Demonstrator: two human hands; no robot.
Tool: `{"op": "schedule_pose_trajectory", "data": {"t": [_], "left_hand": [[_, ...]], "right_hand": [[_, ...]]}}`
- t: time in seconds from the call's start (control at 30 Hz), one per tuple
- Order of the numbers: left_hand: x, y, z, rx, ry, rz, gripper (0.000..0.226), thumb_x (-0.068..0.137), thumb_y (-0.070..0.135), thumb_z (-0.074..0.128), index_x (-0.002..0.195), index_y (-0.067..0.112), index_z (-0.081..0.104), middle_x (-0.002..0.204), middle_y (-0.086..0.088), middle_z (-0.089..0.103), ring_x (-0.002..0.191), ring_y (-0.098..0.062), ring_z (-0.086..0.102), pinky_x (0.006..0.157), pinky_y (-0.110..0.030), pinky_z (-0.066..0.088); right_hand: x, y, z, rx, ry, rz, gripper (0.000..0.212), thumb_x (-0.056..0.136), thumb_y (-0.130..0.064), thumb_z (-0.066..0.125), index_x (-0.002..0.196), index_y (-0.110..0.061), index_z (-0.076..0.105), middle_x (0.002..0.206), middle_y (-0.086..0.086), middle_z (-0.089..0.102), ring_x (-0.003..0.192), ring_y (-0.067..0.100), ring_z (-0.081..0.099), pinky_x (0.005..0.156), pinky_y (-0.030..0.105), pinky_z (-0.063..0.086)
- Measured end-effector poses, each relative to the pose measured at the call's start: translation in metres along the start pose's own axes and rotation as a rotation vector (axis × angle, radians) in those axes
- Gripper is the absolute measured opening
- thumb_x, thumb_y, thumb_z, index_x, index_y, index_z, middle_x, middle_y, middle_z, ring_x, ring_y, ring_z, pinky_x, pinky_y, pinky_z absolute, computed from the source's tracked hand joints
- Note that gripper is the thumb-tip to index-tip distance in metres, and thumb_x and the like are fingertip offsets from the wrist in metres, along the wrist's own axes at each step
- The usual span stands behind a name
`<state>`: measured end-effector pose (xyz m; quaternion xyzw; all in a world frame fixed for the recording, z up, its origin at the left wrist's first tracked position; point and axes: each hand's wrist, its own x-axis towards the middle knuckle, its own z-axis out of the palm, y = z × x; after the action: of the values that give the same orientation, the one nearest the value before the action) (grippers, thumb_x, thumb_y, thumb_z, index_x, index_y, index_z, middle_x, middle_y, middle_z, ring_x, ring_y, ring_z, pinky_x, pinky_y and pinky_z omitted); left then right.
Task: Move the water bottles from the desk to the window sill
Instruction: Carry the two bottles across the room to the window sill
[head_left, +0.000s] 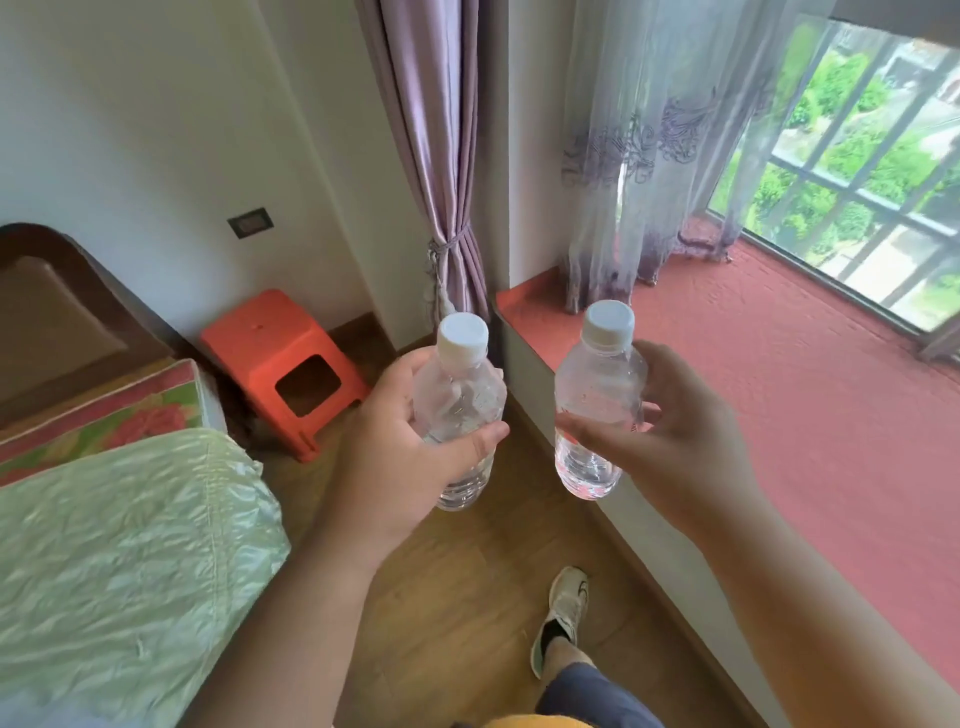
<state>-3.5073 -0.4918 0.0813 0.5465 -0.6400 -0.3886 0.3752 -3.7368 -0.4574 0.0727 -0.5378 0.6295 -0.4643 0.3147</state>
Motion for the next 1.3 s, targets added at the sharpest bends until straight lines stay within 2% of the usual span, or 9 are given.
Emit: {"op": "schedule_pose_trajectory", "data": {"t": [0.13,0.3,0.5,0.57,0.73,0.9,1.1,1.23,1.3], "left_hand": [[0.057,0.011,0.014,0.023,0.015,-0.004,0.068,0.069,0.035,0.094,0.124,0.048,0.057,0.119,0.027,0.068,0.112,0.006,0.064,0.101,-0.032,0.052],[0.124,0.029,0.043,0.006,0.031,0.025,0.069,0.07,0.029,0.095,0.127,0.043,0.058,0.119,0.024,0.07,0.112,0.001,0.066,0.103,-0.037,0.053],[0.186,0.044,0.077,-0.014,-0.025,0.051,0.07,0.07,0.033,0.095,0.128,0.045,0.058,0.12,0.021,0.071,0.113,-0.002,0.067,0.102,-0.041,0.053],[0.207,0.049,0.091,-0.017,-0.07,0.065,0.07,0.07,0.033,0.095,0.128,0.045,0.058,0.121,0.021,0.07,0.115,-0.003,0.066,0.103,-0.042,0.053],[0.256,0.053,0.13,0.005,-0.213,0.108,0.072,0.07,0.036,0.095,0.131,0.042,0.057,0.124,0.016,0.069,0.118,-0.008,0.065,0.103,-0.044,0.053],[0.319,0.059,0.176,0.011,-0.399,0.141,0.078,0.064,0.054,0.093,0.131,0.049,0.054,0.127,0.022,0.066,0.122,-0.007,0.063,0.103,-0.046,0.053],[0.41,0.077,0.219,0.036,-0.596,0.232,0.089,0.058,0.059,0.094,0.135,0.055,0.05,0.124,0.026,0.067,0.118,-0.001,0.063,0.102,-0.039,0.053],[0.464,0.085,0.242,0.022,-0.704,0.241,0.084,0.058,0.053,0.095,0.13,0.058,0.051,0.119,0.035,0.065,0.112,0.012,0.06,0.094,-0.021,0.049],[0.486,0.082,0.255,0.025,-0.761,0.255,0.078,0.06,0.05,0.095,0.124,0.06,0.052,0.115,0.038,0.064,0.107,0.018,0.059,0.089,-0.018,0.047]], "right_hand": [[0.066,0.012,-0.005,0.045,0.003,-0.011,0.068,0.064,-0.036,0.095,0.122,-0.046,0.06,0.11,-0.027,0.07,0.095,-0.006,0.068,0.081,0.017,0.053],[0.138,0.018,-0.028,0.024,0.002,-0.056,0.074,0.063,-0.041,0.094,0.128,-0.042,0.058,0.111,-0.027,0.068,0.099,-0.01,0.064,0.079,0.007,0.05],[0.19,0.028,-0.066,0.009,0.074,-0.049,0.061,0.065,-0.033,0.094,0.109,-0.053,0.058,0.101,-0.036,0.067,0.093,-0.011,0.065,0.073,0.003,0.045],[0.202,0.034,-0.079,0.004,0.11,-0.024,0.06,0.065,-0.035,0.094,0.108,-0.055,0.057,0.102,-0.037,0.066,0.094,-0.012,0.064,0.073,0.002,0.045],[0.222,0.058,-0.101,0.004,0.207,0.053,0.069,0.064,-0.039,0.094,0.124,-0.041,0.06,0.109,-0.024,0.07,0.097,-0.007,0.065,0.076,0.006,0.048],[0.24,0.077,-0.125,-0.033,0.368,0.165,0.065,0.064,-0.035,0.095,0.118,-0.044,0.06,0.101,-0.031,0.069,0.092,-0.011,0.065,0.071,0.004,0.046],[0.284,0.081,-0.134,-0.076,0.582,0.285,0.069,0.064,-0.042,0.094,0.123,-0.048,0.058,0.106,-0.027,0.07,0.093,-0.004,0.067,0.08,0.024,0.054],[0.318,0.079,-0.132,-0.106,0.657,0.354,0.067,0.067,-0.041,0.092,0.124,-0.049,0.057,0.104,-0.03,0.07,0.092,-0.009,0.066,0.076,0.015,0.05],[0.332,0.083,-0.128,-0.11,0.708,0.378,0.065,0.067,-0.039,0.093,0.122,-0.049,0.058,0.102,-0.032,0.069,0.091,-0.01,0.066,0.073,0.009,0.05]]}}
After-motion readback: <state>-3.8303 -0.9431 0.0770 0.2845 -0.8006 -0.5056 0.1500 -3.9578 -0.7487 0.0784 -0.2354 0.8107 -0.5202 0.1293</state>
